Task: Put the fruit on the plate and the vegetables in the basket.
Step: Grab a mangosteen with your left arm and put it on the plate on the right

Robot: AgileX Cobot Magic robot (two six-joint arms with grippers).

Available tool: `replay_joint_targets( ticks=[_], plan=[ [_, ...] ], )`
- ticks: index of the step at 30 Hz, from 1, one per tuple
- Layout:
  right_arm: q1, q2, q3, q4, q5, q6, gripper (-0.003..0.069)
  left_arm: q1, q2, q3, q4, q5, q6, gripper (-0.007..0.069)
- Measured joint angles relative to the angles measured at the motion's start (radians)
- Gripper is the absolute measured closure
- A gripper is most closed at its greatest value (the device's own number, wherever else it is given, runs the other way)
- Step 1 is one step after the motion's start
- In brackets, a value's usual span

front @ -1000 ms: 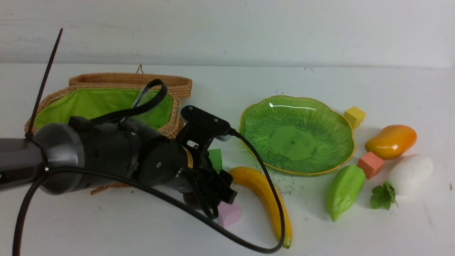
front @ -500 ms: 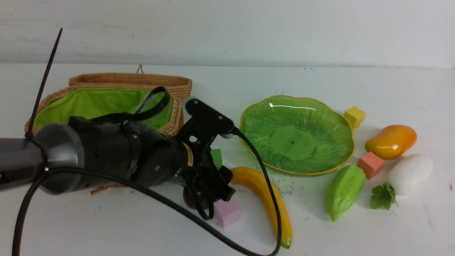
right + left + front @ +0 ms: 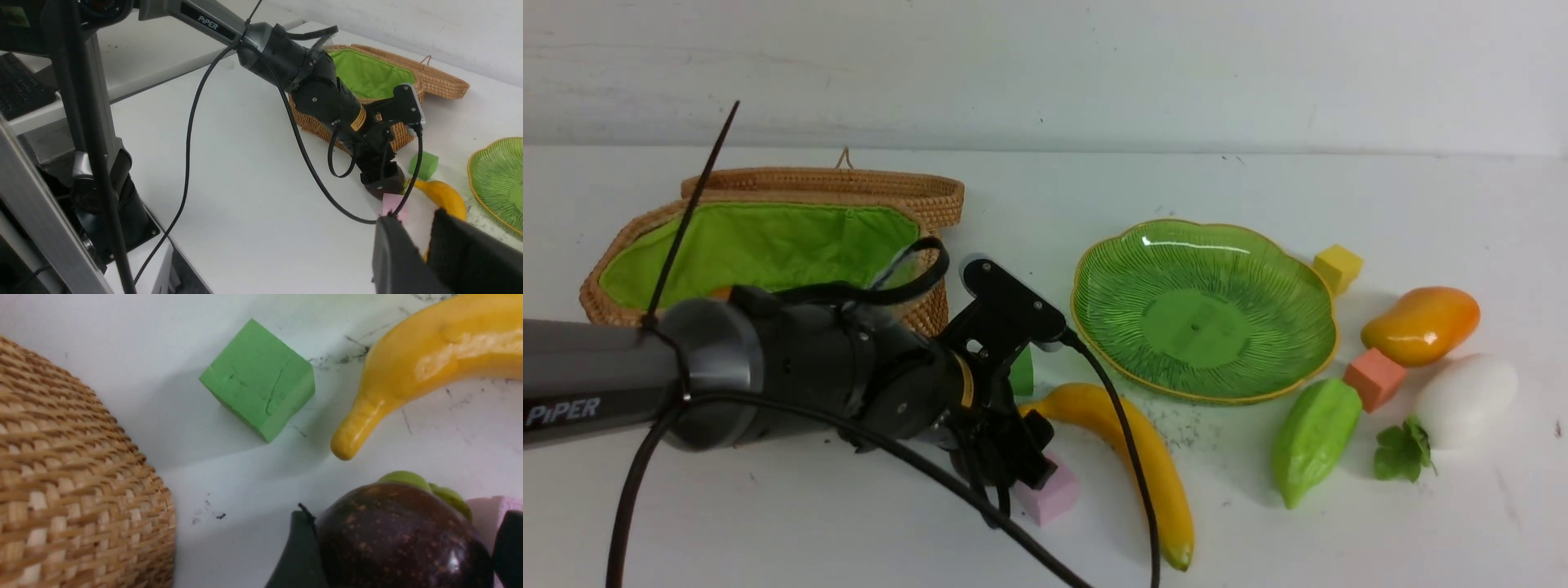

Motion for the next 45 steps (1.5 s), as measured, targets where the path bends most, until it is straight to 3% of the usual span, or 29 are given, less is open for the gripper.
replay_joint_targets(
  ticks=[6, 11, 23, 33, 36, 40, 45],
  plan=[
    [0.0, 0.0, 0.0, 0.0, 0.0, 0.0, 0.0514, 0.0, 0.0, 0.0, 0.001, 0.013, 0.0, 0.0067],
    [0.0, 0.0, 0.0, 0.0, 0.0, 0.0, 0.0514, 0.0, 0.0, 0.0, 0.001, 0.031, 0.0, 0.0122],
    [0.0, 0.0, 0.0, 0.0, 0.0, 0.0, 0.0511, 0.0, -0.019, -0.003, -0.017, 0.083, 0.0, 0.0122],
    [0.0, 0.0, 0.0, 0.0, -0.02, 0.003, 0.051, -0.01, -0.14, 0.0, -0.109, 0.148, 0.0, 0.0123],
    [0.0, 0.0, 0.0, -0.026, -0.04, 0.023, 0.051, -0.068, -0.185, 0.0, -0.127, 0.11, 0.001, 0.0125],
    [0.0, 0.0, 0.0, -0.095, -0.101, 0.091, 0.0506, -0.164, -0.184, -0.055, -0.154, -0.095, -0.026, 0.0125],
    [0.0, 0.001, 0.0, -0.109, -0.115, 0.12, 0.0502, -0.162, -0.04, -0.273, -0.158, -0.117, -0.051, 0.0125]
  ],
)
